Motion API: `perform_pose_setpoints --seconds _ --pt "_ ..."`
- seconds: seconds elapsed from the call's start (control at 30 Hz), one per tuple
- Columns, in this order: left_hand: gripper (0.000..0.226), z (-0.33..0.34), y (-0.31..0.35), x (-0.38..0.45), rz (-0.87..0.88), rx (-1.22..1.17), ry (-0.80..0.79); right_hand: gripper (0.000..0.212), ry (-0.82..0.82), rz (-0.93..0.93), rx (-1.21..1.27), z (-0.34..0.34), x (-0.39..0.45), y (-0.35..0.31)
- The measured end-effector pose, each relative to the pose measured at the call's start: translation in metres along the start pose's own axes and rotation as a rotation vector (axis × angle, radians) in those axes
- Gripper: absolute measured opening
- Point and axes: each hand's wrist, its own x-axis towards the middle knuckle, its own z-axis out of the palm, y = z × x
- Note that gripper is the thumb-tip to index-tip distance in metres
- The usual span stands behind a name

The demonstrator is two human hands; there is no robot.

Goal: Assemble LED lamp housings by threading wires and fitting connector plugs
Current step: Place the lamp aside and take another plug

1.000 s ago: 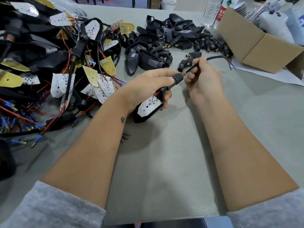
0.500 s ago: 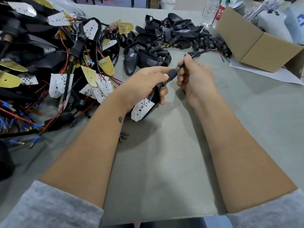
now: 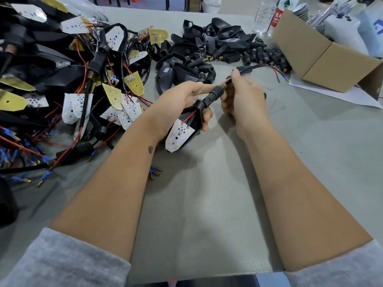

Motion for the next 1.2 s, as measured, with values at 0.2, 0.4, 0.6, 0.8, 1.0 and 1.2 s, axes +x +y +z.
perform_pose_setpoints --seconds 0.2,0.4,0.6,0.8,1.0,1.2 --pt "0.035 -0.009 -0.003 0.001 0.024 -0.017 0.022 0.026 0.224 -0.309 -0.477 0.000 -0.006 0.004" --pt "0.037 -0.010 0.005 -0.001 0.001 0.028 -0.005 0.056 0.361 -0.326 -0.328 -0.004 -0.002 0.003" --pt "0.028 -0.017 0.002 -0.006 0.137 0.117 -0.011 0.028 0.374 -0.071 0.153 -0.013 0.007 -0.004" --pt "0.031 -0.020 0.000 -0.007 0.095 0.126 -0.066 0.017 0.241 0.109 0.569 -0.014 0.011 -0.004" --pt "0.027 -0.006 0.001 -0.010 -0.043 0.132 -0.193 0.020 0.215 0.004 0.461 -0.015 0.014 -0.008" --pt "0.021 0.004 0.003 -0.001 -0.066 0.048 -0.118 0.017 0.124 0.092 0.378 -0.010 0.012 -0.012"
